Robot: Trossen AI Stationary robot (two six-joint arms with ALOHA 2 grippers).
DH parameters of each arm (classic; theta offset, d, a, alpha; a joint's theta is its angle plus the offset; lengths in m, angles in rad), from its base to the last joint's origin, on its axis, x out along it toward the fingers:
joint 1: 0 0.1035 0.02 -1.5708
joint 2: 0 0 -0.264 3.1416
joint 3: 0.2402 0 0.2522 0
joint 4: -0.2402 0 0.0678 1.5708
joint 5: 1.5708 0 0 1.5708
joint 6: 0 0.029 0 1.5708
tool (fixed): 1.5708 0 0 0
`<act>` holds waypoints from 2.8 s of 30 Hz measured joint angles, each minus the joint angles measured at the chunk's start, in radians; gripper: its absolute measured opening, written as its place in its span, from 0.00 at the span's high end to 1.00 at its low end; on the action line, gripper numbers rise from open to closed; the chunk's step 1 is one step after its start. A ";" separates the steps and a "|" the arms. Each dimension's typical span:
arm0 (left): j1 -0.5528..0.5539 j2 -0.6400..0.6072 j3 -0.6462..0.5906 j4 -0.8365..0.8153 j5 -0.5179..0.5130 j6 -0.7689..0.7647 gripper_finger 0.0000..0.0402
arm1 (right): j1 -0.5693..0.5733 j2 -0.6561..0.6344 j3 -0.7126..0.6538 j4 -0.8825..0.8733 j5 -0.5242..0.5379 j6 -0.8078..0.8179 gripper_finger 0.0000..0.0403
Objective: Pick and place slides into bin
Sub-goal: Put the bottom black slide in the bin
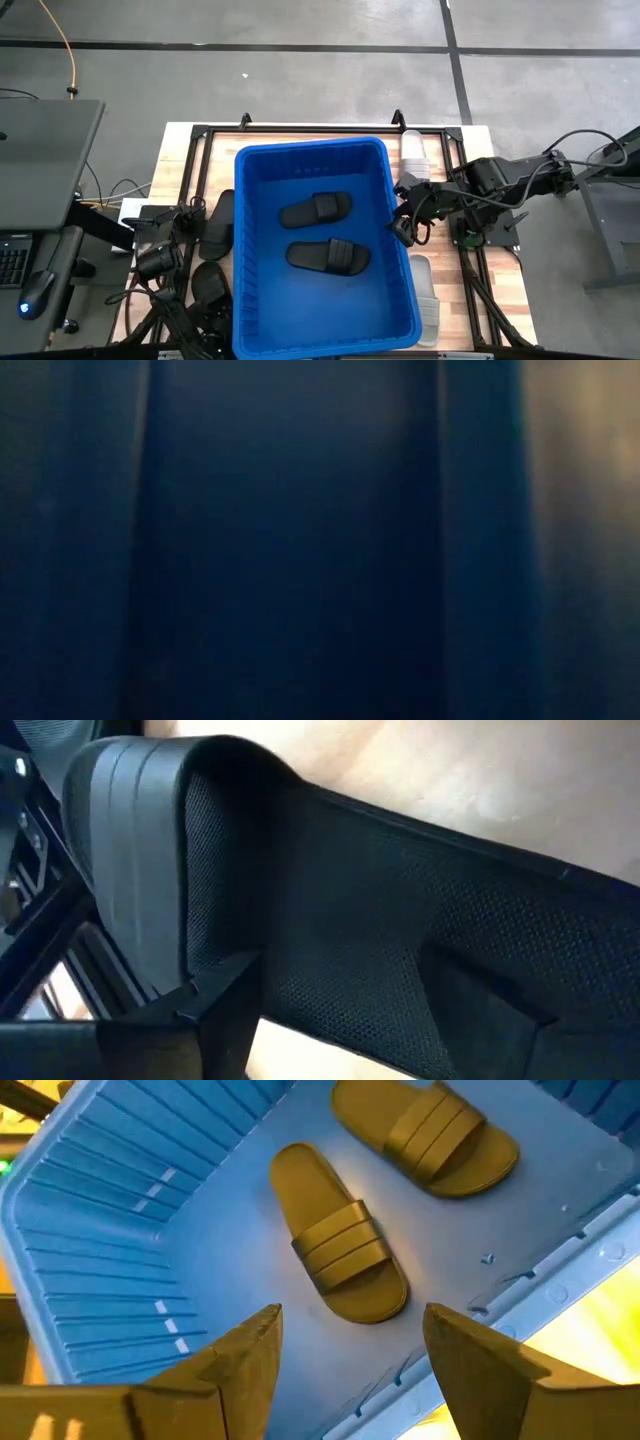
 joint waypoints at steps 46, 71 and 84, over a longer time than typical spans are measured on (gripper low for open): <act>0.021 -0.013 -0.028 -0.017 -0.069 0.074 0.75 | 0.070 0.178 0.000 0.216 -0.070 0.295 0.42; 0.008 -0.013 0.041 -0.017 -0.077 0.024 0.52 | 0.080 0.142 0.000 0.028 -0.110 0.274 0.42; 0.001 -0.035 0.029 -0.017 -0.160 0.099 0.62 | 0.080 0.142 0.000 0.011 -0.115 0.300 0.42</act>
